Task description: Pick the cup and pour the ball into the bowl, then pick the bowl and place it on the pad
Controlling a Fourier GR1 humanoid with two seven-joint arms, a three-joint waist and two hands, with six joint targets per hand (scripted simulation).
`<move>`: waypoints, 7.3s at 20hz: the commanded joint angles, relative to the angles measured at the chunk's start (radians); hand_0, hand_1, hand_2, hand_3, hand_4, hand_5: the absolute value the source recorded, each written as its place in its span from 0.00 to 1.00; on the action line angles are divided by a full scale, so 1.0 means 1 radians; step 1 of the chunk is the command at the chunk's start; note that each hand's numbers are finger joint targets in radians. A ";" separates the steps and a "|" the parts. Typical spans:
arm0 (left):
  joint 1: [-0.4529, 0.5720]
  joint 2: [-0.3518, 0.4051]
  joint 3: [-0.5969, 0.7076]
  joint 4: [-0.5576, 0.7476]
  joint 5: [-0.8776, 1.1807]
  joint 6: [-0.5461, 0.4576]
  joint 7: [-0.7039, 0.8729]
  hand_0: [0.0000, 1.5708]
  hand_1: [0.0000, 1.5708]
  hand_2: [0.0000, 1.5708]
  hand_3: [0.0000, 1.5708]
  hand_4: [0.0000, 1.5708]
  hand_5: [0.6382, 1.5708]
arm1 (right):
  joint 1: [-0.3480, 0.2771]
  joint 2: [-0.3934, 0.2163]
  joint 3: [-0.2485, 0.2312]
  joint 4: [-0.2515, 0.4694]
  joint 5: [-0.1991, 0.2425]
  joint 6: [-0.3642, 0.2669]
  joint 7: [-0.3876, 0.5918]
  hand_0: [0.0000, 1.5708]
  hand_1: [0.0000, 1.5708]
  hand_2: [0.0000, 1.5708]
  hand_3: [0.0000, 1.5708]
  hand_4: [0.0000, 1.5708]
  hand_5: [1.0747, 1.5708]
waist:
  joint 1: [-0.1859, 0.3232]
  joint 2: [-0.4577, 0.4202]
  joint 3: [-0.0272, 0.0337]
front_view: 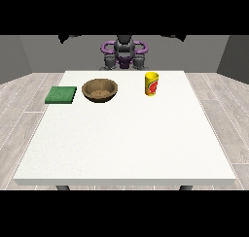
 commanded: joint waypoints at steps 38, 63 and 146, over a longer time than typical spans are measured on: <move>-0.420 -0.048 0.096 1.090 -0.168 0.102 -1.020 0.00 0.00 0.00 0.00 0.00 0.95 | -0.200 -0.015 -0.067 0.221 0.040 0.105 -0.329 0.00 0.00 0.00 0.00 0.00 1.00 | -0.093 0.433 -0.0009; -0.612 0.220 -0.157 1.030 -0.674 0.517 -0.459 0.93 0.93 1.00 1.00 1.00 0.70 | -0.177 -0.079 -0.131 0.425 0.009 0.166 -0.297 0.00 0.00 0.00 0.00 0.00 0.99 | -0.081 0.185 0.0016; -0.306 -0.103 -0.207 0.459 -0.319 0.220 -0.356 0.00 0.00 0.00 0.00 0.00 0.99 | -0.466 0.070 -0.107 0.952 0.079 -0.120 -0.486 0.00 0.00 0.00 0.00 0.13 0.98 | 0.133 0.286 0.0001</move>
